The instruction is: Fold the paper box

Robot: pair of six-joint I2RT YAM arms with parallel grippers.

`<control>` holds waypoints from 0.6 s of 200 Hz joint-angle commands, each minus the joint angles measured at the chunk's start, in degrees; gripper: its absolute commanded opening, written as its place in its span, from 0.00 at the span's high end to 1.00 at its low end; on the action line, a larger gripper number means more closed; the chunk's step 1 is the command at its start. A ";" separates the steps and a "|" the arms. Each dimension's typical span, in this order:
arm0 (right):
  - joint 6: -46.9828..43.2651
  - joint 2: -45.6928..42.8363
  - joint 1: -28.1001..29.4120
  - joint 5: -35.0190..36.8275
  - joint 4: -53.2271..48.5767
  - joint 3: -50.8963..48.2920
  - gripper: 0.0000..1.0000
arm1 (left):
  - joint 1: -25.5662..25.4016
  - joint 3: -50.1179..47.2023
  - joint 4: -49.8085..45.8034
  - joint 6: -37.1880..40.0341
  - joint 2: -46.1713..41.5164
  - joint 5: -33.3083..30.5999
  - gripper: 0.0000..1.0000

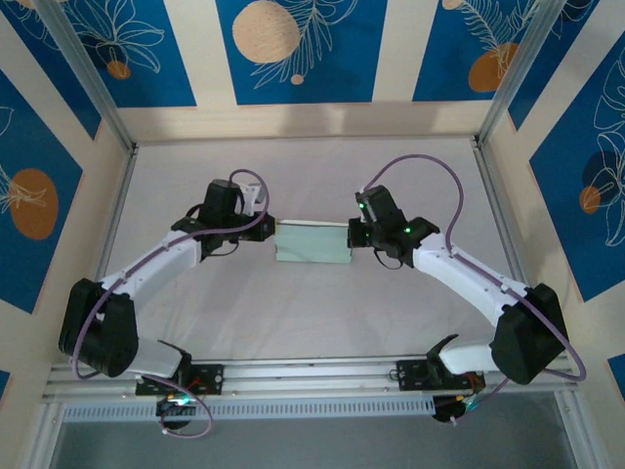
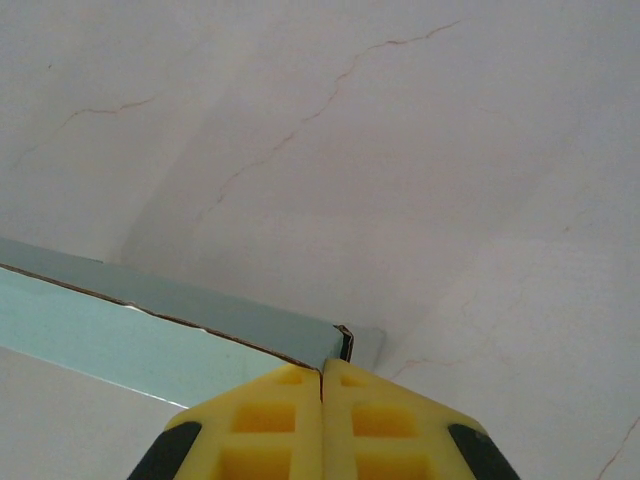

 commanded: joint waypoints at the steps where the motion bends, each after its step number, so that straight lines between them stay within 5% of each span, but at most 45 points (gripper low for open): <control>1: -0.49 0.46 1.21 -0.33 -0.46 -1.56 1.00 | -1.61 0.07 0.81 0.28 0.66 1.65 1.00; 58: -2.34 0.02 2.44 1.70 0.26 -2.15 1.00 | -2.79 -2.05 -0.84 6.57 -0.25 -3.11 1.00; 120: -1.41 -1.37 3.75 4.15 1.58 -3.69 1.00 | -5.69 -7.03 6.40 5.04 -1.46 -6.17 1.00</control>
